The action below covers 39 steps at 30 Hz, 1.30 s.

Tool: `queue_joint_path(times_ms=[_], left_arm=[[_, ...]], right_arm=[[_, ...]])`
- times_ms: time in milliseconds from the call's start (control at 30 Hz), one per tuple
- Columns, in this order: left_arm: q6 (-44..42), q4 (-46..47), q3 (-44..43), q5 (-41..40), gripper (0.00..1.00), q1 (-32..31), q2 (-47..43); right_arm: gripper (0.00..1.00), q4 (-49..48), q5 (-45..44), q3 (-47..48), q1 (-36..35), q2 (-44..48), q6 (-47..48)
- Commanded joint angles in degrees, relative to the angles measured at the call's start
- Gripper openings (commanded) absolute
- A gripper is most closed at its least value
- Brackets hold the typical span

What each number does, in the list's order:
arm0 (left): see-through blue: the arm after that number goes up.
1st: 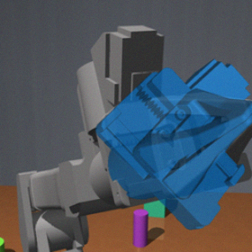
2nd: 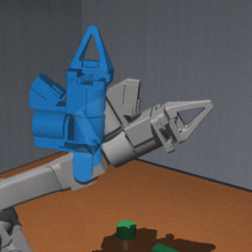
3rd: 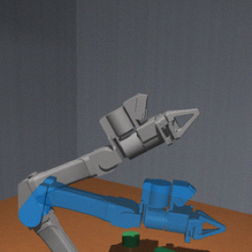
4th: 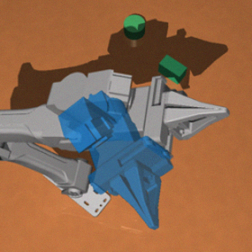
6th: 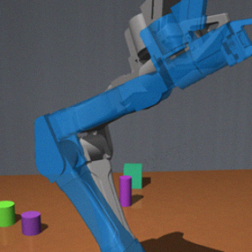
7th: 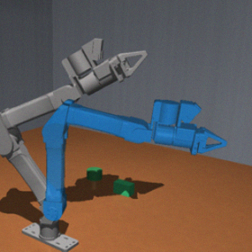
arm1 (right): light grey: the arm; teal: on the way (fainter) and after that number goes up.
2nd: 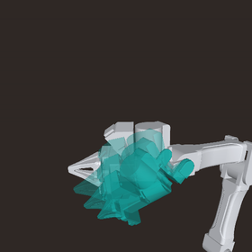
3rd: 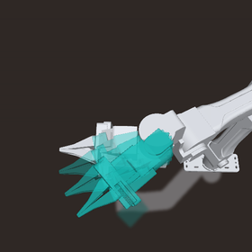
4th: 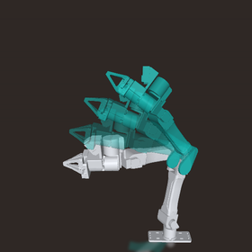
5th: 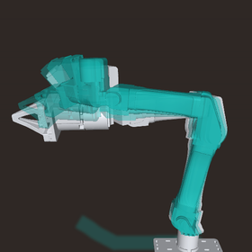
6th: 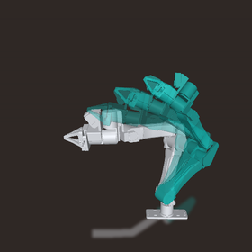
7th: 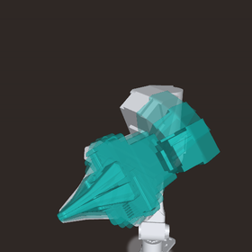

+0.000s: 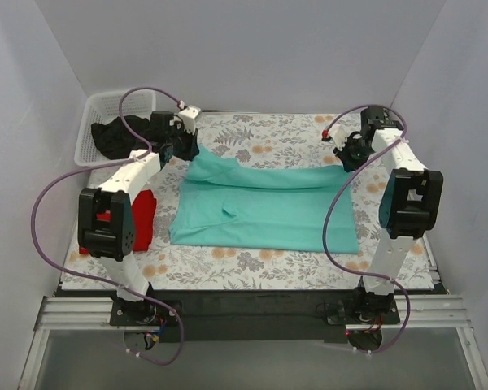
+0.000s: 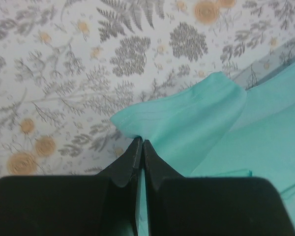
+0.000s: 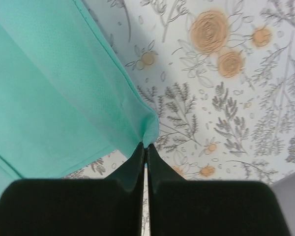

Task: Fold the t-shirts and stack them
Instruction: Fold the tshirt

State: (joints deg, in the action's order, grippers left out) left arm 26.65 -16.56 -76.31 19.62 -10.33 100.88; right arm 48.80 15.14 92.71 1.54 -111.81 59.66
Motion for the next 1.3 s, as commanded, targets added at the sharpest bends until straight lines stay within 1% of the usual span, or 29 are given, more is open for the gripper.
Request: queue_joint_path(times_ms=[0,100,167,267,333,433,533,633,767,967,1100,1267], left_arm=[[0.8,2.6,-6.6,-1.4,0.0,0.1,1.3],[0.7,3.0,-7.6,-1.6,0.0,0.1,2.0],[0.2,2.9,-6.3,-0.9,0.0,0.0,1.5],[-0.9,3.0,-0.7,0.2,0.0,0.0,-1.6],[-1.1,3.0,0.4,0.1,0.0,0.1,-3.5],[-2.6,2.9,5.2,0.2,0.0,0.1,-7.0],[-4.4,1.9,9.4,1.6,0.0,0.0,-10.3],[-5.7,0.3,12.8,4.0,0.0,0.0,-11.4],[-6.4,-1.2,15.8,6.2,0.0,-0.1,-10.4],[-7.6,-1.0,19.0,4.8,0.0,-0.3,-7.8],[-7.9,-1.0,20.2,5.1,0.0,-0.2,-6.7],[-8.5,-1.0,21.2,5.1,0.0,-0.3,-7.4]], right_arm=[[0.01,0.1,0.5,4.5,0.4,-1.9,-0.8],[0.01,0.0,0.9,5.0,0.4,-2.4,-1.2],[0.01,-0.1,1.0,3.7,0.4,-2.0,-0.5],[0.01,-0.5,0.9,-0.5,0.6,-0.1,0.9],[0.01,-0.9,0.6,-2.2,0.8,0.9,1.8],[0.01,-1.1,0.9,-3.8,1.7,2.3,2.7],[0.01,-1.1,0.9,-6.0,2.2,2.9,3.8],[0.01,-0.9,0.9,-8.2,2.2,2.3,4.2],[0.01,-1.0,0.9,-10.6,2.2,0.9,4.4],[0.01,-1.4,0.9,-14.2,2.2,0.5,4.9],[0.01,-1.9,0.3,-14.9,2.2,0.3,4.7],[0.01,-1.9,0.2,-14.3,2.2,0.1,4.4]])
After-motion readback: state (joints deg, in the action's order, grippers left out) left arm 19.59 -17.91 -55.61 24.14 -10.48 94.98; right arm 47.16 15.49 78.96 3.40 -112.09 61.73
